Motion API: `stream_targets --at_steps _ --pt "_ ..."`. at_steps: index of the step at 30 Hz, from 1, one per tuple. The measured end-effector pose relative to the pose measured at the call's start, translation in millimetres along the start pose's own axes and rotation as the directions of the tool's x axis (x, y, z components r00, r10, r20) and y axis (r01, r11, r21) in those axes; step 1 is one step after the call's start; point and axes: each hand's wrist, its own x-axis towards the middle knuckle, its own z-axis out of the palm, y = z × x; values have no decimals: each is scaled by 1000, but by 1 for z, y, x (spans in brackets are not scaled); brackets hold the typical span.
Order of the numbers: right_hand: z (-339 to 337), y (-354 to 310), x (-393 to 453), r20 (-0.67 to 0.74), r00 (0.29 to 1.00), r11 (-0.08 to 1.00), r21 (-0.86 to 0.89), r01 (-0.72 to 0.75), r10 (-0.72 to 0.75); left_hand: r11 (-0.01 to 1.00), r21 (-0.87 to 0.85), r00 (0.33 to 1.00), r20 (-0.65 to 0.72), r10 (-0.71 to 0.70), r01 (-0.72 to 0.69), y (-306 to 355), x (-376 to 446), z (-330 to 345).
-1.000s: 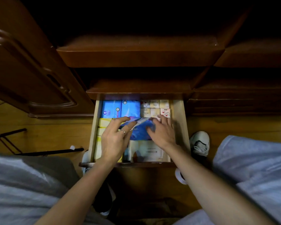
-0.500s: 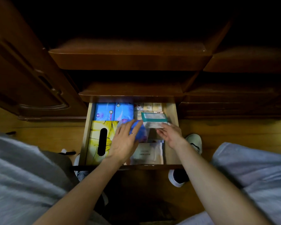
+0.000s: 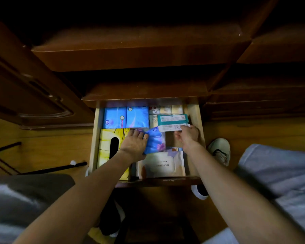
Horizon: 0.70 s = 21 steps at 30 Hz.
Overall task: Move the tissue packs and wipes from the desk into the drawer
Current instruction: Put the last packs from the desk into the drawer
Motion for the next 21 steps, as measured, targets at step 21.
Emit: stream_targets --at_steps 21 --pt "-113 -16 -36 -244 969 876 473 92 30 991 -93 894 -445 45 -96 19 -28 -57"
